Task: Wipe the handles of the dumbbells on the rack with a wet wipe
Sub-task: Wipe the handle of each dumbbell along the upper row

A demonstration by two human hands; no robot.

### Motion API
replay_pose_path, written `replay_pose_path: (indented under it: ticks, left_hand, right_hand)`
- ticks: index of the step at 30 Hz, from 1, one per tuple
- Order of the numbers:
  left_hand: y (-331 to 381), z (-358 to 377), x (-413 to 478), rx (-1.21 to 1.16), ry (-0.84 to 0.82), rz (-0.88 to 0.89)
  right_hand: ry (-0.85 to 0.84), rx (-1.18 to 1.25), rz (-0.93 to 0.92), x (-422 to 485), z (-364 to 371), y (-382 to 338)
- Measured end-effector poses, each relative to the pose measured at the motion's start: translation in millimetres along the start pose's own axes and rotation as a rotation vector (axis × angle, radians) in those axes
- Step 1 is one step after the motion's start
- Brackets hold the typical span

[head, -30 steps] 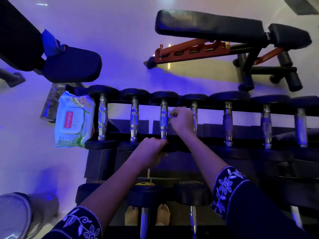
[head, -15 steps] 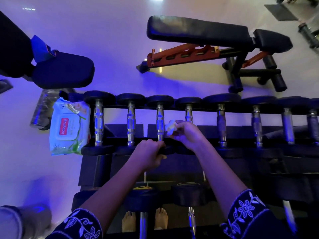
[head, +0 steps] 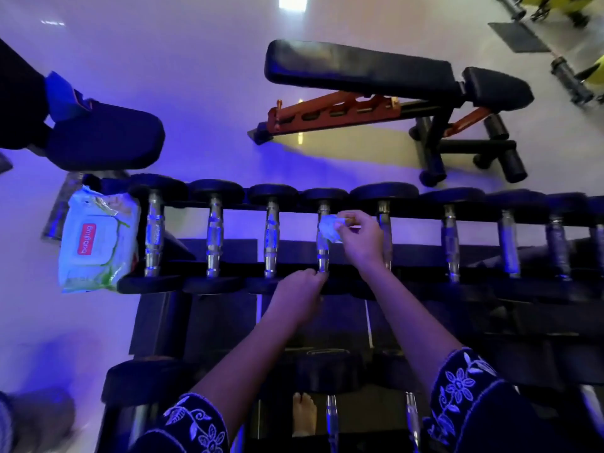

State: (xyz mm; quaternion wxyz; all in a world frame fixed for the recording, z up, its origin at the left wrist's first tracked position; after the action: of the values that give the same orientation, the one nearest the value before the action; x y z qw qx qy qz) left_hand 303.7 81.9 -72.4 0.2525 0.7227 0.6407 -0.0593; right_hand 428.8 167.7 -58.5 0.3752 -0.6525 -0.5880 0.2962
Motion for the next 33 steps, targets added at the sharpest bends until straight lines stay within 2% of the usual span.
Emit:
replay_pose_path:
  ticks: [4,6,8,11,17,25,29,33]
  left_hand:
    - [3,-3,2,0.048,0.038,-0.049]
    - [4,0,1,0.051,0.044,-0.073]
    - [4,2,1,0.060,0.043,-0.082]
    - [2,3,5,0.061,0.049,-0.077]
    - [7,2,5,0.059,0.034,-0.087]
    - [-13,-2,13,-0.027,0.011,-0.069]
    - [-15,-1,14,0.000,0.040,-0.058]
    - [-18,-2,14,-0.011,0.044,-0.067]
  right_hand:
    - [-0.150,-0.269,-0.270,-16,13,1]
    - [-0.207,-0.400,-0.341,-27,12,7]
    - [-0.241,-0.428,-0.364,-36,10,8]
    - [-0.249,-0.392,-0.304,-31,13,3]
    - [-0.147,-0.239,-0.137,31,17,-6]
    - [-0.332,-0.257,-0.220,-44,5,19]
    - [-0.160,-0.214,-0.149,2,15,-1]
    - [-0.115,-0.203,-0.097,32,28,-17]
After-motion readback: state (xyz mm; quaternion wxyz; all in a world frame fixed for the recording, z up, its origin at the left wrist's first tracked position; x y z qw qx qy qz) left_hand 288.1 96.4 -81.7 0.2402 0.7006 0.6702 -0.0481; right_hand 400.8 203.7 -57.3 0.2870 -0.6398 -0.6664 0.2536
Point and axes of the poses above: each hand's wrist, its own x-axis towards the middle knuckle, its own z-axis out of the palm, y = z × x, the point moved 3 cm from there along x, towards the middle knuckle, and after that the axes turned 12 degrees about -z, right-handed, at the moved point
